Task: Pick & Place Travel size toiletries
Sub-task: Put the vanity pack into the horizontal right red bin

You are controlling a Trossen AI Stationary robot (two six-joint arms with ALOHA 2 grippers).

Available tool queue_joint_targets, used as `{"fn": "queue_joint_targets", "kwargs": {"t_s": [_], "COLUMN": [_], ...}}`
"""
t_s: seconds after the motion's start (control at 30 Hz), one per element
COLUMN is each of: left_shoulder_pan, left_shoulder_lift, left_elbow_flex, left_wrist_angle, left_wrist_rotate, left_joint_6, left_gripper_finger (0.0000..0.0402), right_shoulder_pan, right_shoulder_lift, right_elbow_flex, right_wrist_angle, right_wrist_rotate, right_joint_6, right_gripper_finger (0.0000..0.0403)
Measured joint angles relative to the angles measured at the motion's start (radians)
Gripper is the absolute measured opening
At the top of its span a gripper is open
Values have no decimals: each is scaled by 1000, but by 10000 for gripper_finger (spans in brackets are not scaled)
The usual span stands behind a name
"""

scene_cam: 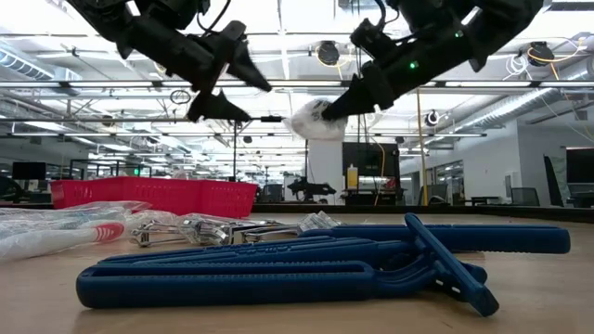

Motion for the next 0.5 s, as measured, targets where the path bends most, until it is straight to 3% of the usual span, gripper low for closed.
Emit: {"fn": "queue_joint_targets", "kwargs": {"t_s": [0.2, 0.5], "left_shoulder_pan": [-38, -34], "left_shoulder_lift": [106, 243], "left_elbow_flex": [0, 0], "left_wrist_angle": [222, 360], "left_wrist_rotate": [2, 16], "left_joint_6": [16, -14], "left_gripper_finger": [365, 358], "right_shoulder_pan": [-22, -23], "right_shoulder_lift": [3, 5], "right_elbow_flex": [0, 0], "right_wrist_angle": [35, 124], "right_wrist_rotate": [-6, -9], "right_joint_6": [-42, -58], "right_gripper_finger": [16, 18]}}
